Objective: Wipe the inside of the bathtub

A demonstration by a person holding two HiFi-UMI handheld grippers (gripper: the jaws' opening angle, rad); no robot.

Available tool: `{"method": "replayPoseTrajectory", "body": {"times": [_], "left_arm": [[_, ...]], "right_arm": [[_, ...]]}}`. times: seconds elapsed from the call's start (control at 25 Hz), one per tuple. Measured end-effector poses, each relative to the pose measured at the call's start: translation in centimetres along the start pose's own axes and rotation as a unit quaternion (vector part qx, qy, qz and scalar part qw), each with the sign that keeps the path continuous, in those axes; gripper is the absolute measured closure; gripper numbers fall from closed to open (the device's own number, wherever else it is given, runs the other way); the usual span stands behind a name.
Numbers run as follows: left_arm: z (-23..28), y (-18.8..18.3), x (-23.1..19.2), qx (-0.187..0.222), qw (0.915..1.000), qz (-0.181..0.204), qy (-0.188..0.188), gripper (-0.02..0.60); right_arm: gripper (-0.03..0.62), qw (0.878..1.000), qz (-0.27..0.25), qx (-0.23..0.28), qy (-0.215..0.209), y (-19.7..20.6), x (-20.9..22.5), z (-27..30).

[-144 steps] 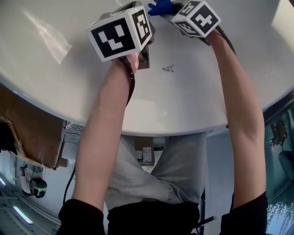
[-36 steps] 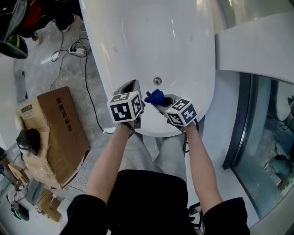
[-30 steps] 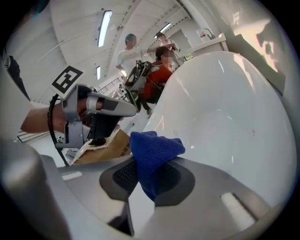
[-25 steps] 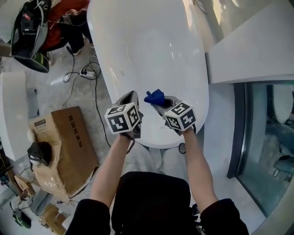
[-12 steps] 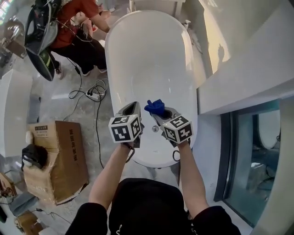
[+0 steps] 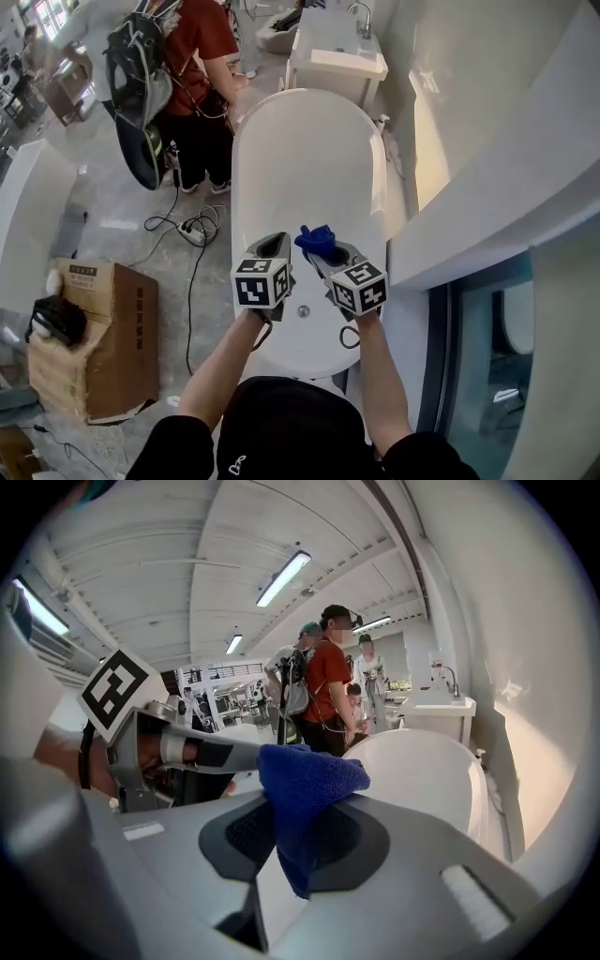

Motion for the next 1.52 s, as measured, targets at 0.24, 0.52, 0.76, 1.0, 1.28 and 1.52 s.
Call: {"method": "replayPoseTrajectory", "body": {"times": [0.24, 0.52, 0.76, 1.0, 1.28, 1.52], "left_arm": [[-1.1, -5.4, 2.4, 0.054, 0.9982, 0.024, 0.003, 0.580], [-4.1, -11.7, 4.4, 0.137, 0.9870, 0.084, -0.002, 0.580], [-6.7, -15.9, 7.3, 0.235, 0.9538, 0.185, -0.032, 0.580], [-8.0, -16.2, 8.0, 0.276, 0.9435, 0.179, -0.039, 0.580], [-7.5, -13.9, 8.0, 0.278, 0.9416, 0.183, -0.053, 0.580], [-6.4, -14.0, 8.7, 0.264, 0.9444, 0.190, -0.047, 0.580]], "right_arm": [[0.519, 0.997, -0.049, 0.052, 0.011, -6.2, 0.1, -2.9], [0.517, 0.982, -0.110, 0.146, 0.043, -13.6, -1.1, -6.6], [0.517, 0.967, -0.146, 0.196, 0.070, -17.1, -1.4, -9.1], [0.517, 0.957, -0.138, 0.234, 0.103, -17.7, -1.3, -10.7], [0.517, 0.951, -0.117, 0.261, 0.114, -15.5, -0.6, -11.0], [0.519, 0.956, -0.125, 0.238, 0.119, -14.9, 0.1, -10.5]]}}
Point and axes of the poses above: the fingertips, and each gripper's own axes: z forward along the fingers, x to its right, y out of its underside, the point moved 2 cm from there along -z, backward along the fingers, and after that the axes turned 5 degrees about -y, right-handed, at the moved point
